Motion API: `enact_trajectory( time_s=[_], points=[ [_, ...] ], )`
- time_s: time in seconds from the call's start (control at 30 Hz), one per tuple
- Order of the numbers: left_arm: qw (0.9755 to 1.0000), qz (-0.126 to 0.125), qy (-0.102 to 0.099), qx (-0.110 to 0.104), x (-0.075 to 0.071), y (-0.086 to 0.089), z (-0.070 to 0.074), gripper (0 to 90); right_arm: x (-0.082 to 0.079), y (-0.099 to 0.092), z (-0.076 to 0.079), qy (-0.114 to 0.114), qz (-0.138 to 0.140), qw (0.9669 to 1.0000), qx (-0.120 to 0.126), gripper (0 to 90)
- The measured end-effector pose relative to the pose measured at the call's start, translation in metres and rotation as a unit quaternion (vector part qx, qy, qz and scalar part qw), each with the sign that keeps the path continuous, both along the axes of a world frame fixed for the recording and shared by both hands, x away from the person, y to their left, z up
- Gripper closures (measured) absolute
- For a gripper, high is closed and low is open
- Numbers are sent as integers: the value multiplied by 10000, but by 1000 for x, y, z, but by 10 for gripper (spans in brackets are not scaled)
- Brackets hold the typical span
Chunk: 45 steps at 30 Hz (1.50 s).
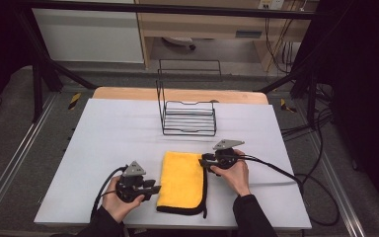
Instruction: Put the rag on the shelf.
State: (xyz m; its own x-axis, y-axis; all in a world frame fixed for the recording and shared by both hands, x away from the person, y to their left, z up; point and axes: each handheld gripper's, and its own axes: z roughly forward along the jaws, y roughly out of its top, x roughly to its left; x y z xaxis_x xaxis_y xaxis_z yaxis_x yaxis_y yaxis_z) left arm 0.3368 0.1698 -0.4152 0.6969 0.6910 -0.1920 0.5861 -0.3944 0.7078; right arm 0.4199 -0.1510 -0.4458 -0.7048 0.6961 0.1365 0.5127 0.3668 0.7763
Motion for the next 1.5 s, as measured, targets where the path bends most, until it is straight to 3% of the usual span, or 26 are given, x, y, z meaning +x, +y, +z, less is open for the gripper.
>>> enact_trajectory(
  time_s=[0.13, 0.27, 0.33, 0.43, 0.6, 0.83, 1.0, 1.1, 1.17, 1.33, 1.5],
  points=[
    [9999, 125, -109, 28, 20, 3, 3, 439, -6, -4, 7, -64, -39, 9999, 68, 437],
    [9997, 126, -215, -50, 37, 2, 1, 306, -9, -10, 9, -64, -83, 9996, 276, 319],
    [9996, 79, -278, -66, 44, 0, 0, 245, -11, -14, 9, -103, -119, 9996, 241, 284],
    [9996, 10, -251, -97, 54, -4, 0, 207, -13, -21, 8, -119, -186, 9995, 223, 206],
    [9997, -48, -253, 5, 71, -14, -1, 137, -17, -30, 8, -61, -288, 9993, 230, 156],
    [9993, 69, -256, 249, 90, -27, -6, 84, -20, -36, 8, -164, -363, 9990, 225, 137],
    [9987, 176, -320, 365, 101, -34, -14, 165, -21, -36, 7, -213, -359, 9990, 173, 133],
    [9987, 236, -245, 385, 105, -36, -19, 298, -20, -36, 6, -214, -375, 9989, 179, 135],
    [9980, 287, -234, 512, 107, -39, -22, 375, -21, -36, 6, -200, -362, 9990, 187, 142],
    [9993, 270, 113, 218, 111, -39, -27, 524, -21, -35, 6, -180, -344, 9991, 194, 180],
    [9994, 213, 188, 200, 109, -40, -30, 638, -20, -34, 5, -178, -324, 9991, 220, 219]
  ],
)
